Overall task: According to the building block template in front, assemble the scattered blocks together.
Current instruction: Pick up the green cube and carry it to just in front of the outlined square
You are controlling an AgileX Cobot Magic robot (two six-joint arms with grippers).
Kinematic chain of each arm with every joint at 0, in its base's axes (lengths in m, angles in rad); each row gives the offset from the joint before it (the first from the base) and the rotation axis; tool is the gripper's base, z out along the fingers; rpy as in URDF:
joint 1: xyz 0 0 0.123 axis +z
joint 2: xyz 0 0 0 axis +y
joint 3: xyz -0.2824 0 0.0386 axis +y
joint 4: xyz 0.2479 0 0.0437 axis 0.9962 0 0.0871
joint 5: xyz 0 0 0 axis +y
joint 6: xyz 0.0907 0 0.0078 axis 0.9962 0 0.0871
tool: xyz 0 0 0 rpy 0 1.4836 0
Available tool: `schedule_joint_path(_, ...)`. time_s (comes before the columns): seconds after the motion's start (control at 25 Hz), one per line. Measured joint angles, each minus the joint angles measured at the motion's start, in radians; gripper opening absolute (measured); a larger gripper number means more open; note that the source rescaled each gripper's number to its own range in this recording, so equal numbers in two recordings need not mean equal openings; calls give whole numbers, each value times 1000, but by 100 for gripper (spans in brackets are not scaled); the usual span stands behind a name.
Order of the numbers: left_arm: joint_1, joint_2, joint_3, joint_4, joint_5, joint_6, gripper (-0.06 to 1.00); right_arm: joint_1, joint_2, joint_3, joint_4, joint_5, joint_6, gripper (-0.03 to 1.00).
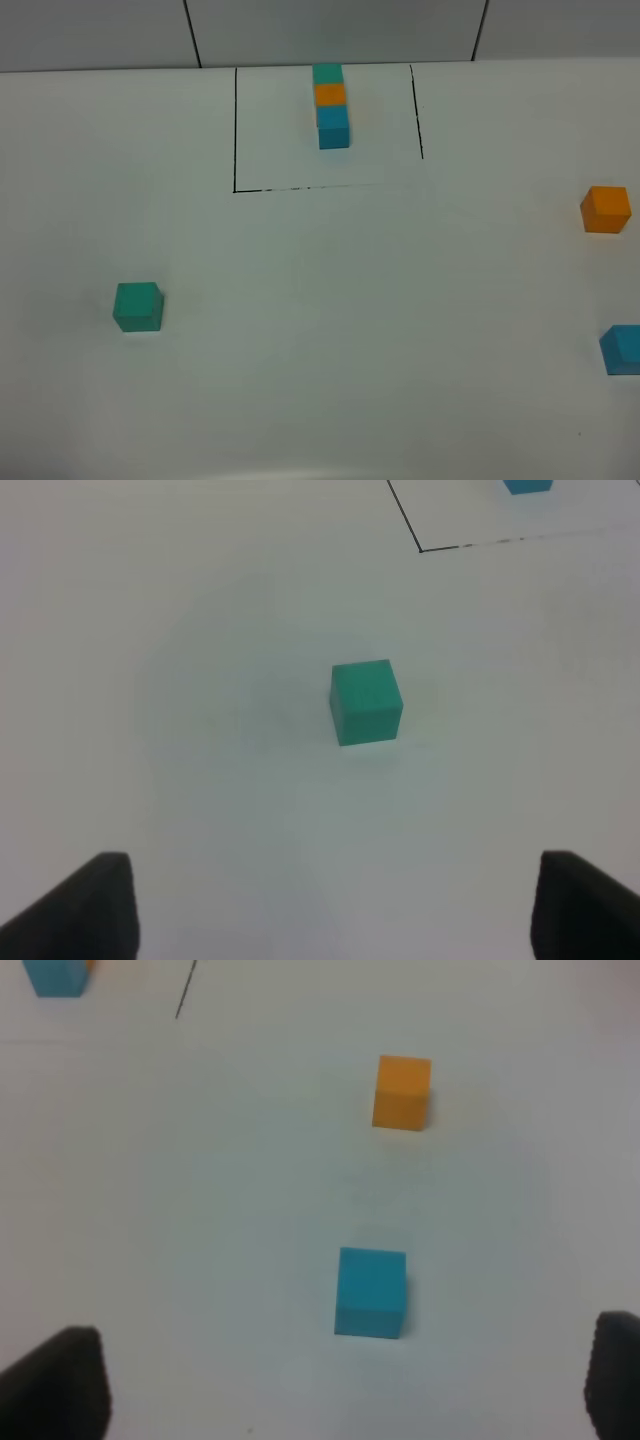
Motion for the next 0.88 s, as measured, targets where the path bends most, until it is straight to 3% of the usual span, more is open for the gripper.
schedule_joint_path(0.88, 0, 0, 0, 0, 0, 0, 76, 0, 0, 0, 0, 0, 0, 88)
